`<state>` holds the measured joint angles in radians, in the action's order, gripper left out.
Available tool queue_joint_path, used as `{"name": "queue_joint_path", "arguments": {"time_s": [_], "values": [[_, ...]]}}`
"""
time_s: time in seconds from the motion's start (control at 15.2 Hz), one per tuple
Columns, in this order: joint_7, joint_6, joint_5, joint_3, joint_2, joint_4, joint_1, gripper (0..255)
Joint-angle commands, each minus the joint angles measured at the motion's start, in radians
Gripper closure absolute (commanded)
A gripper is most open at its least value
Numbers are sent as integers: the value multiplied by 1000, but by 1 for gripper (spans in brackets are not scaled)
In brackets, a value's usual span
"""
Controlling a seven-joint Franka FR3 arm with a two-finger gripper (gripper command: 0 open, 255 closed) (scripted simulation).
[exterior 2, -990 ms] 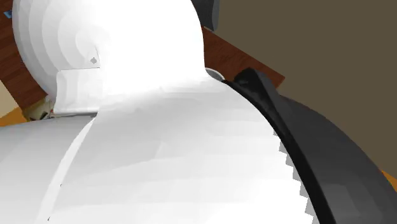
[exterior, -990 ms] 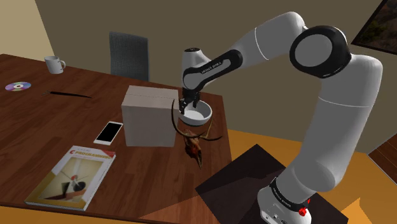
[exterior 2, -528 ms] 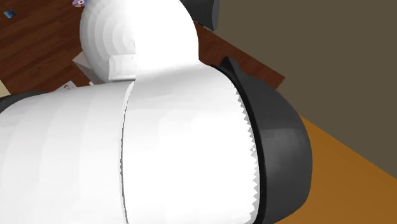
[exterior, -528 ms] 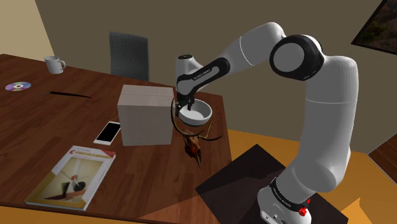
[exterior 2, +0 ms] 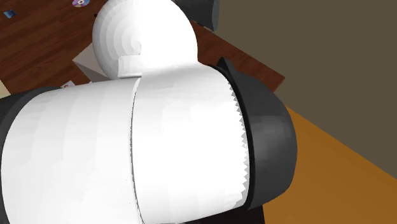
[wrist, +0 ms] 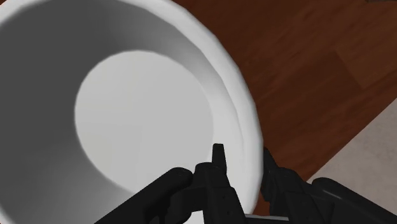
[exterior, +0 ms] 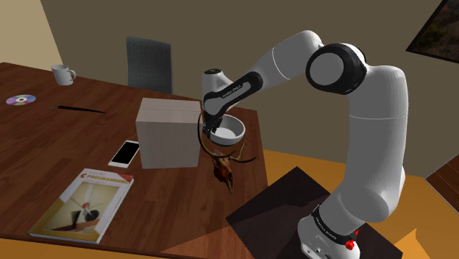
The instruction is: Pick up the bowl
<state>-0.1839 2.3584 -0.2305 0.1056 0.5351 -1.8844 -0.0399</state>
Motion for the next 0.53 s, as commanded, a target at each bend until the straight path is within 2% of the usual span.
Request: {"name": "queue_joint_path", "arguments": {"time_s": [0.0,0.46], "values": [[0,0,0,0,0,0,0,255],[2,-8,2,1,-9,-1,1,255]]}}
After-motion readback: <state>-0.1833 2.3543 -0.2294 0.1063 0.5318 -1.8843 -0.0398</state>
